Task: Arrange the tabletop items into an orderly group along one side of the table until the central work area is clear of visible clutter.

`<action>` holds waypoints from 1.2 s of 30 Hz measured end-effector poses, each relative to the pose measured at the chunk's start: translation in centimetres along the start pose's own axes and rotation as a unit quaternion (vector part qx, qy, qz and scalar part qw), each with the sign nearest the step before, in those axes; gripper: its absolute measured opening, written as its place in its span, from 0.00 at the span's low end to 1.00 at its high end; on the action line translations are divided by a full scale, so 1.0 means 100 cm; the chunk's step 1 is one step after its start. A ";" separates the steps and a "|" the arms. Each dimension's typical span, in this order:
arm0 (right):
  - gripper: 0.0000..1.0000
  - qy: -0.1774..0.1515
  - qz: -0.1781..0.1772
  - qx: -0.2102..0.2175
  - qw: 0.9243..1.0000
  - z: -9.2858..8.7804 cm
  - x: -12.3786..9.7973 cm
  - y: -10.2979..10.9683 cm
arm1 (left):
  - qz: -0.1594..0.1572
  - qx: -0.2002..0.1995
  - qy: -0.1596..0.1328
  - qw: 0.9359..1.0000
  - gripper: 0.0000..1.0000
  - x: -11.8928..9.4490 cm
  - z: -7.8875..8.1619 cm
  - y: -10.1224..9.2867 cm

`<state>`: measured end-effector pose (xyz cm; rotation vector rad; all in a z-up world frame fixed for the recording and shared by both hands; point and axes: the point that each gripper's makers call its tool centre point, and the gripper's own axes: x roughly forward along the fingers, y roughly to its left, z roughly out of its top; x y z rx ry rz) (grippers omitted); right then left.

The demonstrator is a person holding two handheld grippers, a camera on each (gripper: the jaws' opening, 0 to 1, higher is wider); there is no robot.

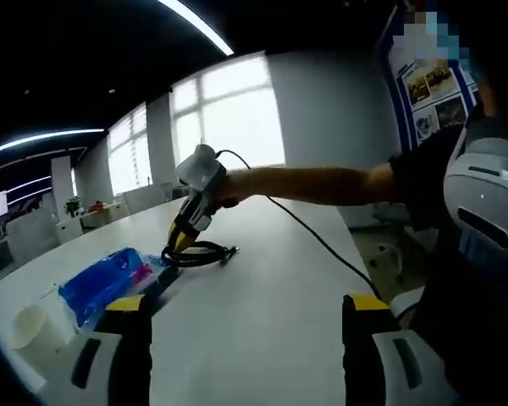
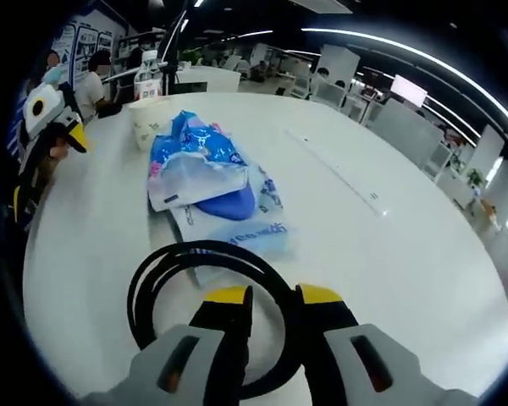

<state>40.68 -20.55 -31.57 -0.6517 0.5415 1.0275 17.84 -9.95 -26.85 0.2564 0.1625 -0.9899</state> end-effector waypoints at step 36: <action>0.18 0.004 0.003 0.003 1.000 -0.006 0.015 0.003 | 0.000 0.003 0.010 1.000 0.90 -0.003 -0.009 -0.006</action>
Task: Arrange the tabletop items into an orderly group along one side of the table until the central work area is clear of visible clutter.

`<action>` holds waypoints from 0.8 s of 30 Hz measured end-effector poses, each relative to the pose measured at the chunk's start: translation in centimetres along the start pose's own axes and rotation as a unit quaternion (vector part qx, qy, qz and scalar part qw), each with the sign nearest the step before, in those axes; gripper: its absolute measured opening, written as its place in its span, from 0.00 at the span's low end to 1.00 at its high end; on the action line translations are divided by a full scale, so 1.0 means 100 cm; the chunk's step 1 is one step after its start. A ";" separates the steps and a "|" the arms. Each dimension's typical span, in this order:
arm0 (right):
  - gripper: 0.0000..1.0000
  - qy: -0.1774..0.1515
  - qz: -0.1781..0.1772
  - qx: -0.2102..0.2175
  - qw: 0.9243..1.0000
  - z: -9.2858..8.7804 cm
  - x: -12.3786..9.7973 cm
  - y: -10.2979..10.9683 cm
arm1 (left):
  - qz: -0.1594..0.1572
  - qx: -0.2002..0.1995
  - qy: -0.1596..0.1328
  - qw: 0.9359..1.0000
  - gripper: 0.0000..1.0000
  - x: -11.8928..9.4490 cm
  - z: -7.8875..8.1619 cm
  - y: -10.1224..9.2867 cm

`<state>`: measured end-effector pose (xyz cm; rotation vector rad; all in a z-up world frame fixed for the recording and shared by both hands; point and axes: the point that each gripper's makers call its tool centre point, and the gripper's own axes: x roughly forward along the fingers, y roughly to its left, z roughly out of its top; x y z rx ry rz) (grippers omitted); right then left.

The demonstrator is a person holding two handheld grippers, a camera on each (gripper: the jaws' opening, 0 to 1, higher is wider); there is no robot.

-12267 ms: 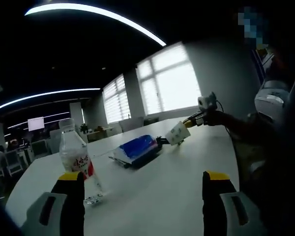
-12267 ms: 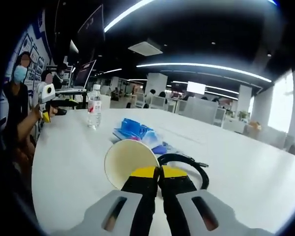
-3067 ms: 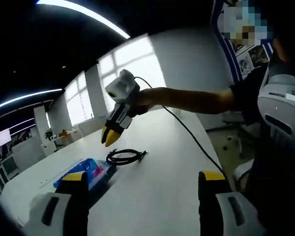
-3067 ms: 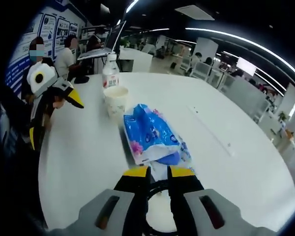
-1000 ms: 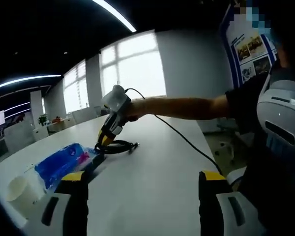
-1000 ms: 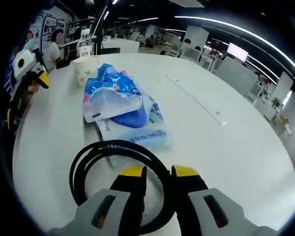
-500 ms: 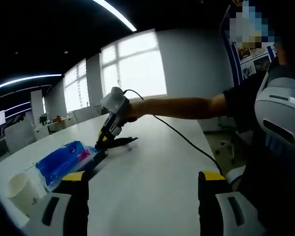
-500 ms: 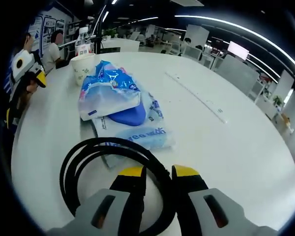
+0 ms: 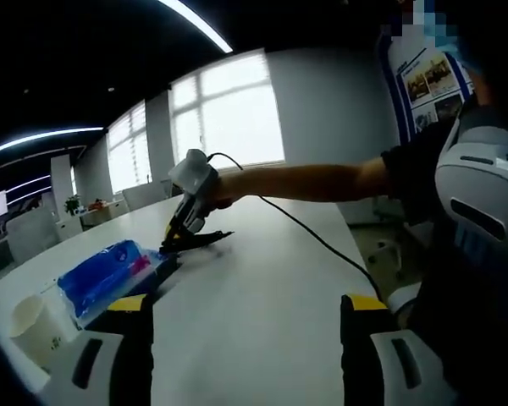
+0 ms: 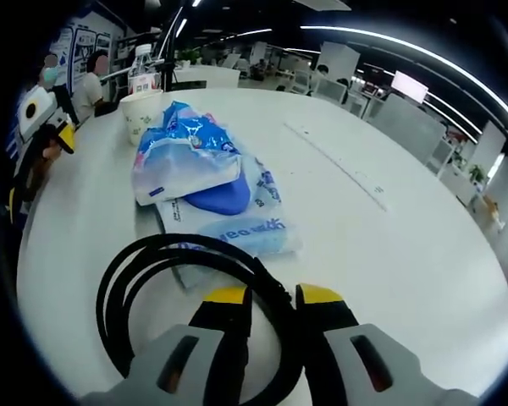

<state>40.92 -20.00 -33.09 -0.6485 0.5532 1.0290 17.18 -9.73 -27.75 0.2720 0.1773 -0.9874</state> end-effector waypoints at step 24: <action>0.07 0.000 -0.024 -0.002 1.000 -0.006 -0.027 0.000 | 0.003 0.005 -0.004 1.000 0.90 -0.011 0.001 -0.007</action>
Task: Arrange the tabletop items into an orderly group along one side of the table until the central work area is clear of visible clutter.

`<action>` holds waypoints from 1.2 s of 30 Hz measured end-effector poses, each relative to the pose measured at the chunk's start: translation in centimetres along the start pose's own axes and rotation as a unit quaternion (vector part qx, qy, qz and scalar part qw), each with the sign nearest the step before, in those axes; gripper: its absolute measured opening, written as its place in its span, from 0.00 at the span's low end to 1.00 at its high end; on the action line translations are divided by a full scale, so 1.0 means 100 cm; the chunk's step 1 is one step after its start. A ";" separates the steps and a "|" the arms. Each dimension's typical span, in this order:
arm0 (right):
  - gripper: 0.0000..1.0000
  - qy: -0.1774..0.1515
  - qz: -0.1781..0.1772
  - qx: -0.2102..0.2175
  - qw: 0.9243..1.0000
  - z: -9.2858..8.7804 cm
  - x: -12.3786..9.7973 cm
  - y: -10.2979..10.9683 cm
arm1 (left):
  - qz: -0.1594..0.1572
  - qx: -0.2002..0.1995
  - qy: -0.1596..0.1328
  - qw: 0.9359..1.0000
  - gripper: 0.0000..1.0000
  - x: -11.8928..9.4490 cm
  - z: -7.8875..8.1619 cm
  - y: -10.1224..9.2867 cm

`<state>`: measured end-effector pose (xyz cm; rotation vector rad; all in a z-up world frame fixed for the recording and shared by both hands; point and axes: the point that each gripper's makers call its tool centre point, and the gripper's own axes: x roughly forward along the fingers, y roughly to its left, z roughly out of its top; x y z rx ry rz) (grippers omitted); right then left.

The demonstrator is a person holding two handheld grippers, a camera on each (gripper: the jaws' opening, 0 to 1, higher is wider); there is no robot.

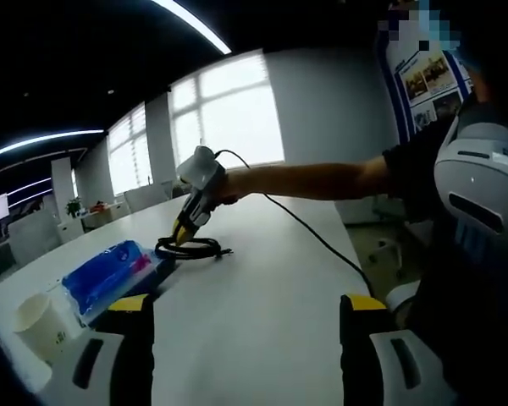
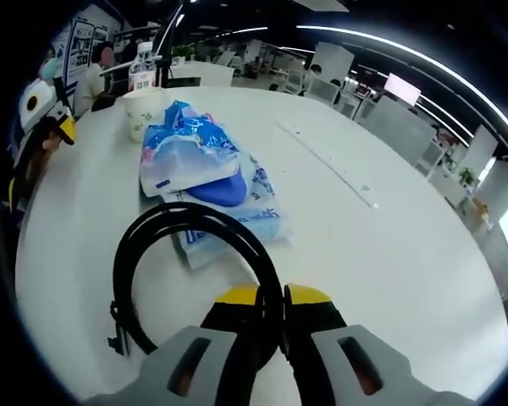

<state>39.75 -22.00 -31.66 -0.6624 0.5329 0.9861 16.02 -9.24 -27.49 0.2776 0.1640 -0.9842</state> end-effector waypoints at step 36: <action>0.06 -0.090 -0.017 -0.009 0.996 0.051 -0.073 0.000 | 0.011 0.012 -0.009 1.000 0.90 -0.014 0.008 -0.003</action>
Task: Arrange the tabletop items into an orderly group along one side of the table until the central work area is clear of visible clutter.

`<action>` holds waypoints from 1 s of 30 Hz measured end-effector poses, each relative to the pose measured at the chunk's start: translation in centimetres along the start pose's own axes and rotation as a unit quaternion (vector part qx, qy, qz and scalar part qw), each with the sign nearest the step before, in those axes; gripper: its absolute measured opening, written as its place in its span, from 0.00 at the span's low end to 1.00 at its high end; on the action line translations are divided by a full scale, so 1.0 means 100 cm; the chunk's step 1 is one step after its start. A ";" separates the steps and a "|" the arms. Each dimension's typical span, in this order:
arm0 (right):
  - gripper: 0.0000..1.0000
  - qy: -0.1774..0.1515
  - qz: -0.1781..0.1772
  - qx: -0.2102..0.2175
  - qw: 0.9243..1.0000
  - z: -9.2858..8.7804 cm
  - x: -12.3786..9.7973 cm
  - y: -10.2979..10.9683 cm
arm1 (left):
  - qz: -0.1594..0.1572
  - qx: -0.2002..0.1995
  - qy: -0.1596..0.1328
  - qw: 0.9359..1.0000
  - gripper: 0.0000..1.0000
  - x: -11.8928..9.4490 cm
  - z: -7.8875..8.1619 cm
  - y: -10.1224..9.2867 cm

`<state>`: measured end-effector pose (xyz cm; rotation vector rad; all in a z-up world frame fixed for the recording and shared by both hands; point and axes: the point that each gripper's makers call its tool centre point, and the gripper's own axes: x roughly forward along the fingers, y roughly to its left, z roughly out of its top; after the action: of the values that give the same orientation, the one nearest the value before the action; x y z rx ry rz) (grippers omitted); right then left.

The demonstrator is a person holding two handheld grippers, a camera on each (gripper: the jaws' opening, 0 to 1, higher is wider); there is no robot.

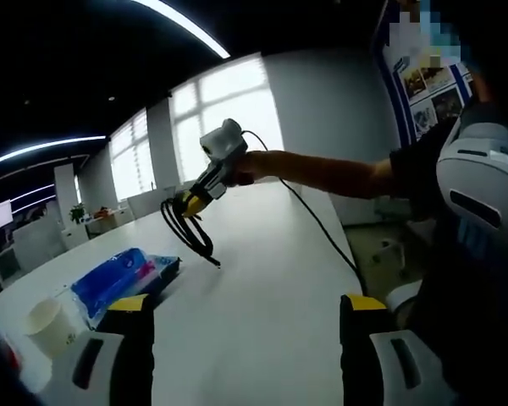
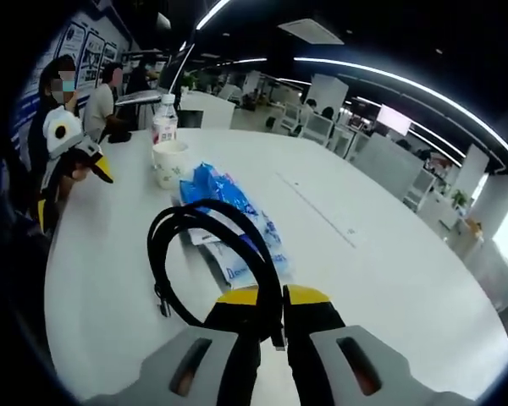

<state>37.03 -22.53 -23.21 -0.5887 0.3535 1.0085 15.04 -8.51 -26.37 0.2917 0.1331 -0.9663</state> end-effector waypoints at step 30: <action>0.06 -0.055 0.026 -0.041 0.997 0.059 -0.035 0.045 | 0.018 -0.001 0.001 1.000 0.90 -0.013 -0.004 0.008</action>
<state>31.40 -19.57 -18.02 -0.5964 0.2315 1.1049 15.02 -6.94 -26.24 0.2916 0.1309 -0.9293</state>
